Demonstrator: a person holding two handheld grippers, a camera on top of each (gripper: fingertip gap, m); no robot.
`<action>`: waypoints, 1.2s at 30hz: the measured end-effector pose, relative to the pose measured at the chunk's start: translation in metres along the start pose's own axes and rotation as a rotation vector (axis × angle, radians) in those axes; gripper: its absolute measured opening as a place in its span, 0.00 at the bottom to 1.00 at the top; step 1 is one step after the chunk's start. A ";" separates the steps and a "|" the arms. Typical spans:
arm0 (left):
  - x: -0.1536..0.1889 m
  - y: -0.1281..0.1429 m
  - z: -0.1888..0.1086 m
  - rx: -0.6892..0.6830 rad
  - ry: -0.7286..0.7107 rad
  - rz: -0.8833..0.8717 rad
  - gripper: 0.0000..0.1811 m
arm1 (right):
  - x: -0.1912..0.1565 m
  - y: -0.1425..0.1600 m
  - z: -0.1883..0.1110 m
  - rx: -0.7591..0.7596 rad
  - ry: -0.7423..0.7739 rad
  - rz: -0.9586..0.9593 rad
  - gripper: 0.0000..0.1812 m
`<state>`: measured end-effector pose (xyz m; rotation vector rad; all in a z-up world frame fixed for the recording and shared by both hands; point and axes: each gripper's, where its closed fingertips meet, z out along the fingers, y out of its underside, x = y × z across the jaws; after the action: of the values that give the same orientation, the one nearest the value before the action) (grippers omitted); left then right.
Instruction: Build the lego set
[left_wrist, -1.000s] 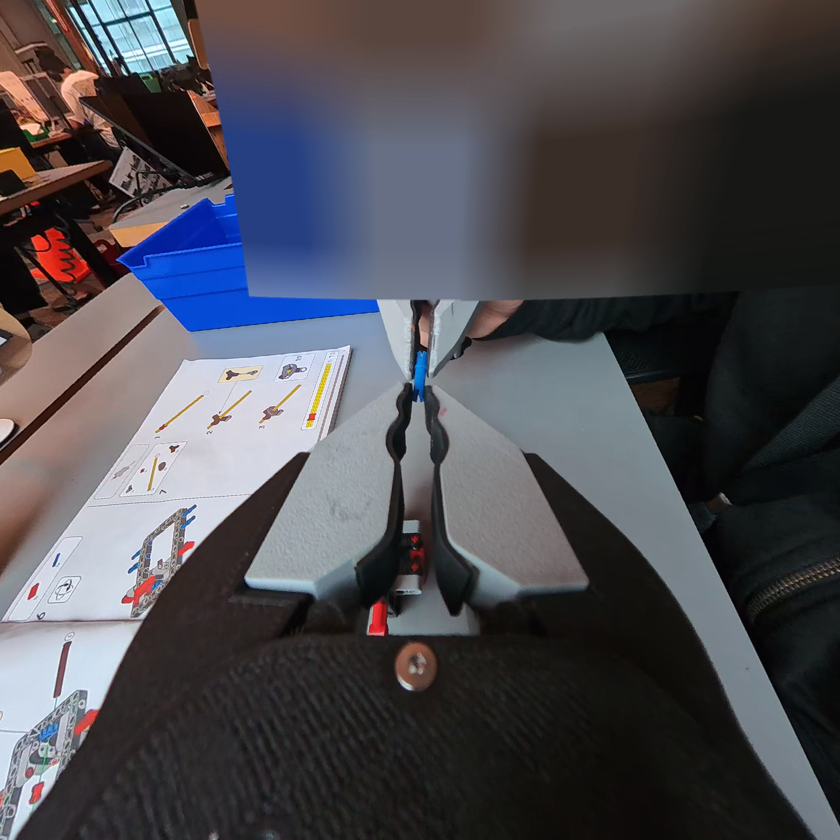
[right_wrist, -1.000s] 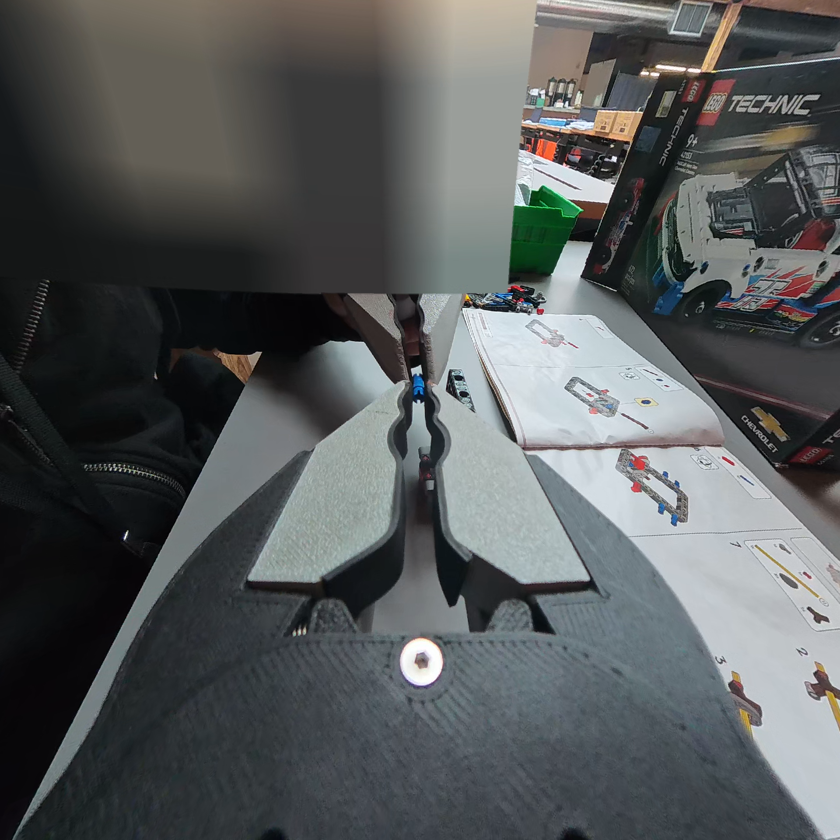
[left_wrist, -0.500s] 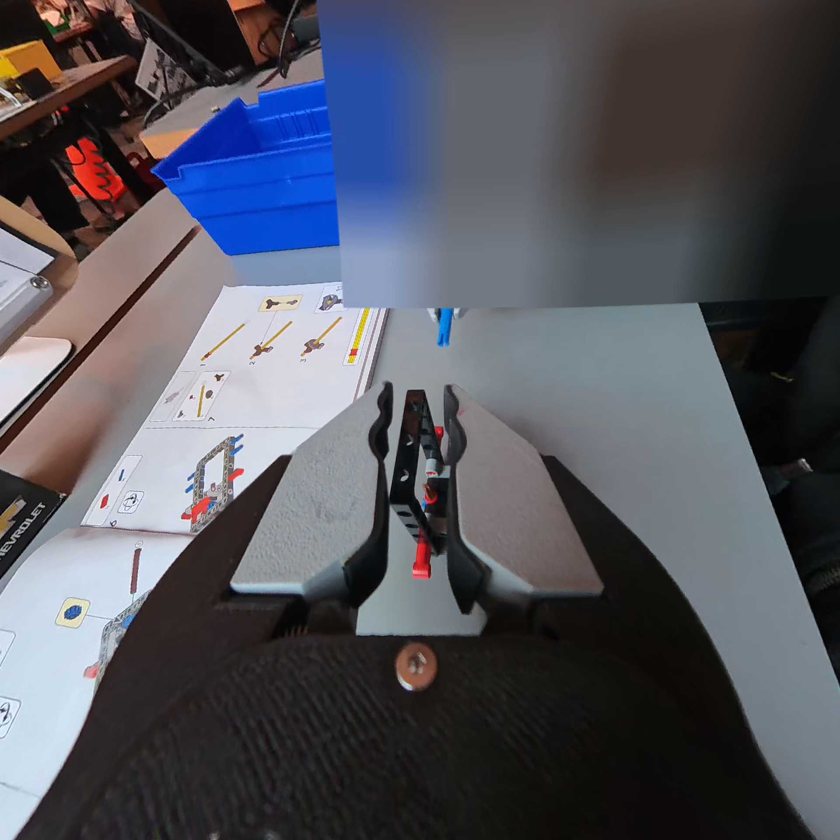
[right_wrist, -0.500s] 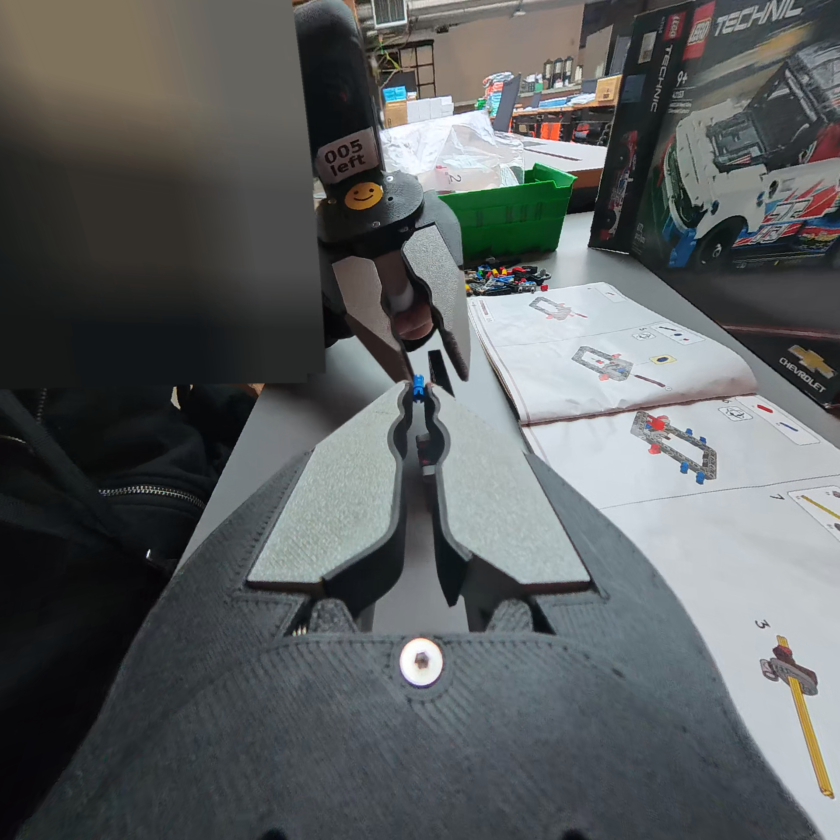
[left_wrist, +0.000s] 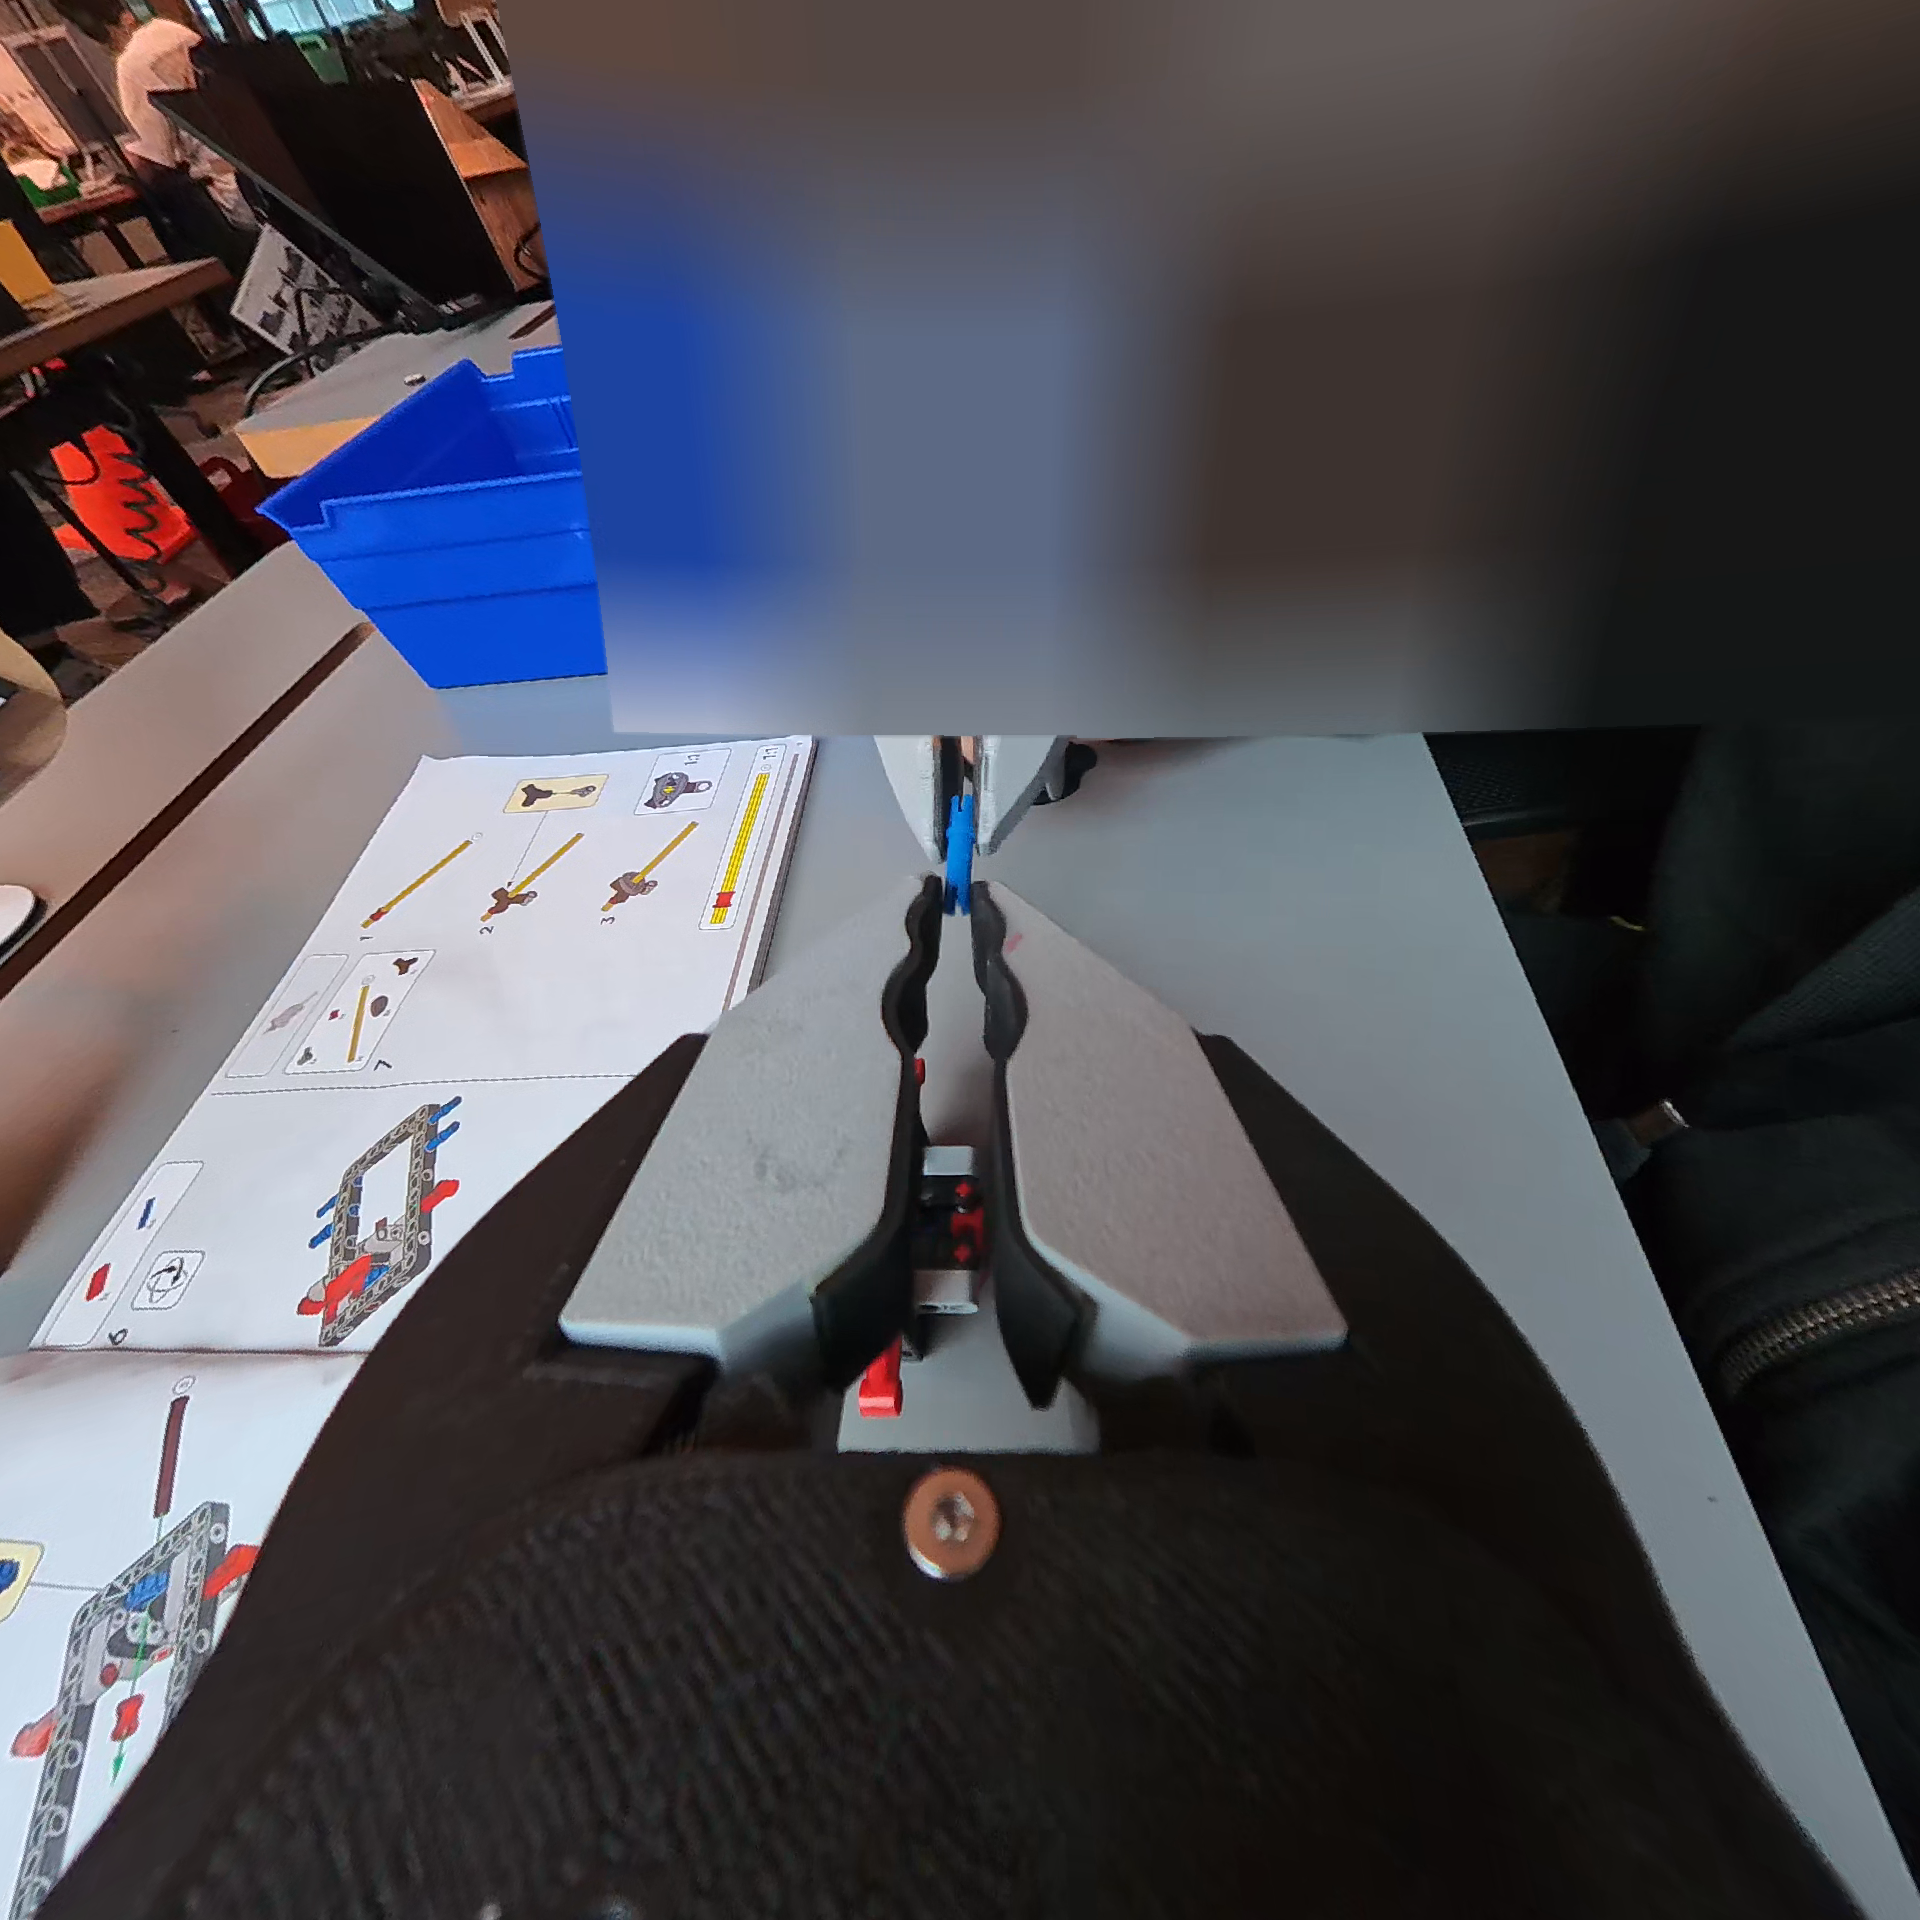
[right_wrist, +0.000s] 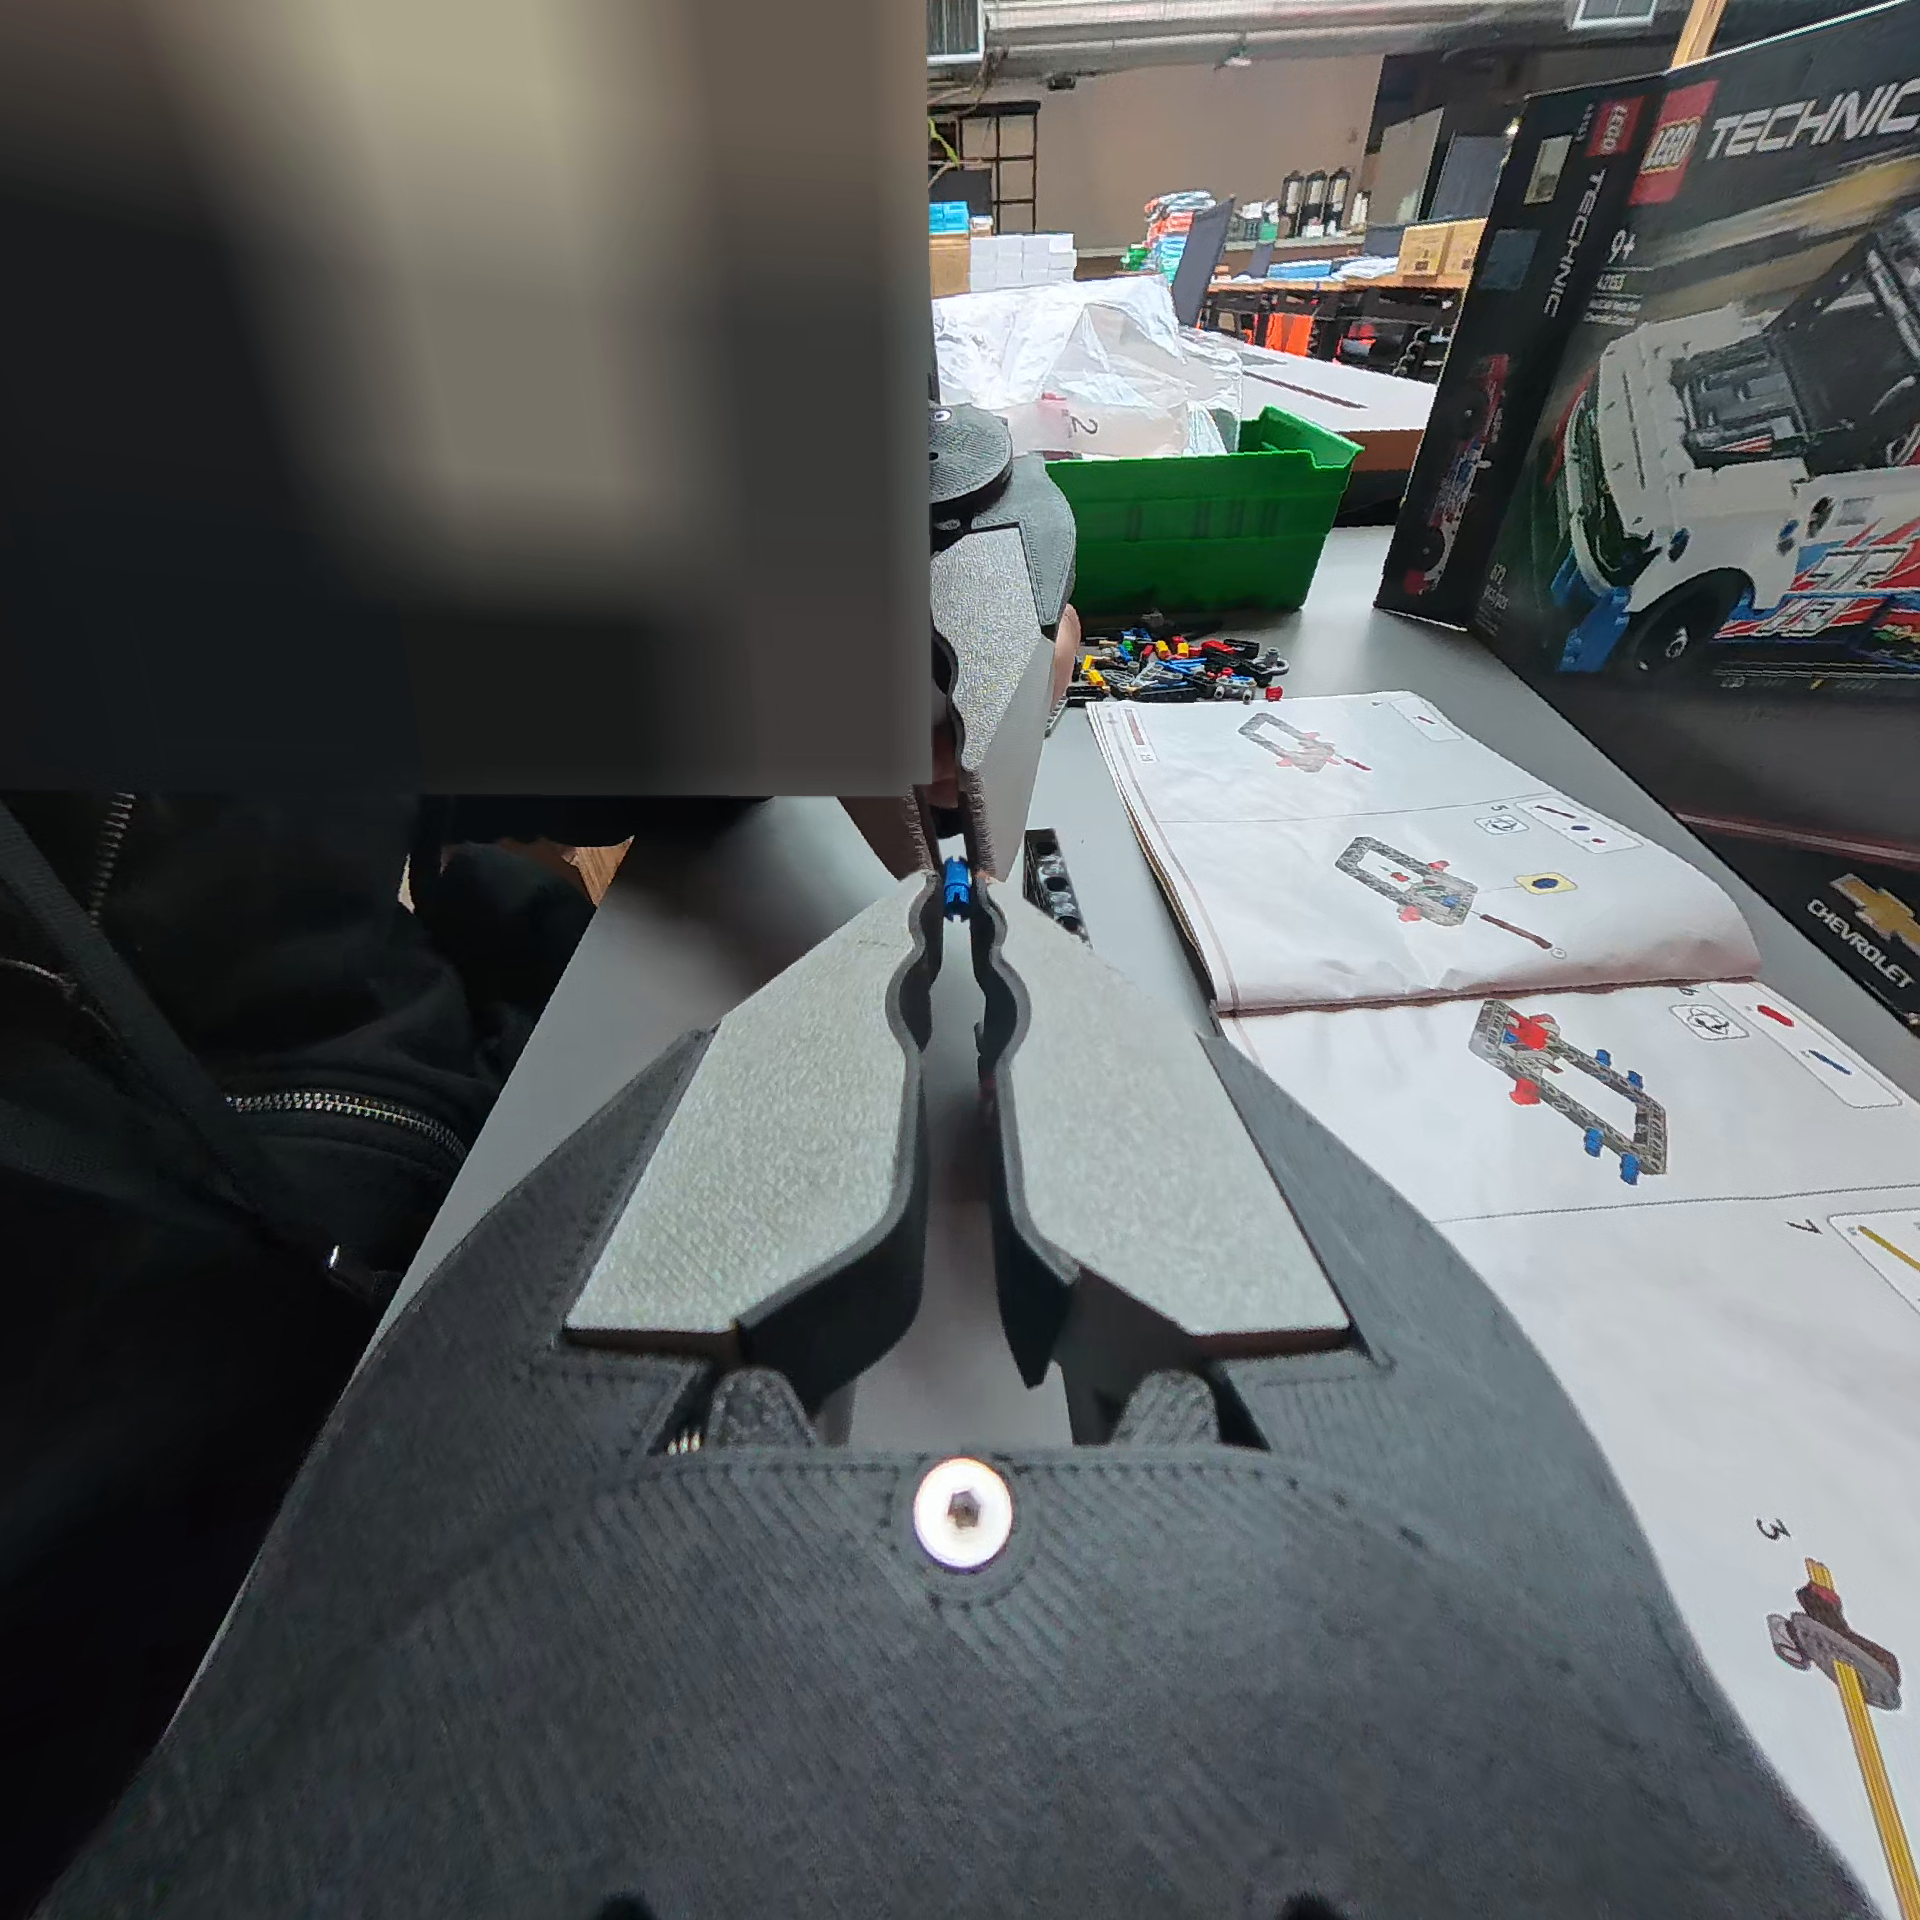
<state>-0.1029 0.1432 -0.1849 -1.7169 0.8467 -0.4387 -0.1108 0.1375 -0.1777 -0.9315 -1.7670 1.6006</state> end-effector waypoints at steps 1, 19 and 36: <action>0.000 0.001 0.000 -0.005 -0.001 0.004 0.02 | 0.000 0.001 0.000 -0.004 0.000 0.002 0.01; 0.002 0.009 0.003 -0.052 -0.003 0.026 0.01 | 0.000 0.011 0.001 -0.106 0.039 -0.076 0.03; 0.002 0.013 0.004 -0.075 -0.007 0.044 0.01 | 0.001 0.017 0.002 -0.145 0.059 -0.102 0.01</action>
<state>-0.1027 0.1426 -0.1985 -1.7644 0.9043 -0.3751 -0.1115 0.1376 -0.1945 -0.9291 -1.8776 1.3834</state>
